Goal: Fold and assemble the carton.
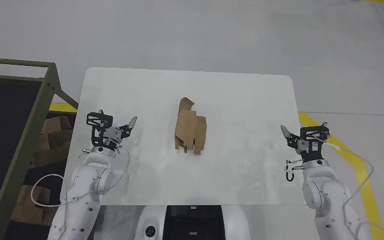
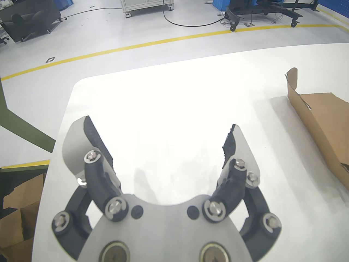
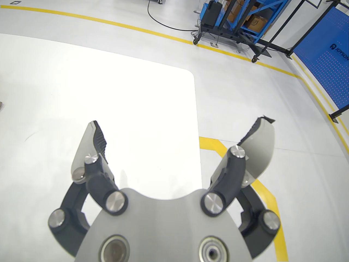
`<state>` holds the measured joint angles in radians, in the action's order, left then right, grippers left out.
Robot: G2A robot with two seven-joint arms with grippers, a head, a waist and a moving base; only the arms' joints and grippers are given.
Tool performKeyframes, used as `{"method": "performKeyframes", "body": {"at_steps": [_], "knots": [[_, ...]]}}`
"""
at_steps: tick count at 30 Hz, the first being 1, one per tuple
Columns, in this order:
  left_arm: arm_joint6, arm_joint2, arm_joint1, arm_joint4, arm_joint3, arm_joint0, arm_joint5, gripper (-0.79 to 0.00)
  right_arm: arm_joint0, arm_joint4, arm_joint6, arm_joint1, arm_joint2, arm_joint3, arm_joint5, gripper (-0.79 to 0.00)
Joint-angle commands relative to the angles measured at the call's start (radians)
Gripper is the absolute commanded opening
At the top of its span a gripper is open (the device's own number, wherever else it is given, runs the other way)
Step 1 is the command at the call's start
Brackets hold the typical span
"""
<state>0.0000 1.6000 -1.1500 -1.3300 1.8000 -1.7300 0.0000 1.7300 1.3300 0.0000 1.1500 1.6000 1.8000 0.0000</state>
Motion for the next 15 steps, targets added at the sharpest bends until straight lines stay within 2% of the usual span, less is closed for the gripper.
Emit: {"method": "performKeyframes", "body": {"at_steps": [1,8,11,15], "knots": [[0.000,0.000,0.000,0.000,0.000,0.000,0.000,-0.001,0.000,0.000,0.000,0.000,0.000,0.000,0.000,-0.001],[0.007,-0.002,0.000,0.000,0.005,0.001,-0.006,0.000,0.000,0.000,0.000,0.000,0.000,0.000,0.000,0.000],[0.047,0.002,0.000,0.018,0.010,-0.004,-0.048,0.000,-0.002,0.004,0.013,0.000,0.006,0.012,-0.002,0.000],[0.012,0.022,0.004,0.104,0.025,0.002,-0.181,0.000,-0.006,-0.056,0.104,-0.001,0.014,0.076,-0.072,0.000]]}}
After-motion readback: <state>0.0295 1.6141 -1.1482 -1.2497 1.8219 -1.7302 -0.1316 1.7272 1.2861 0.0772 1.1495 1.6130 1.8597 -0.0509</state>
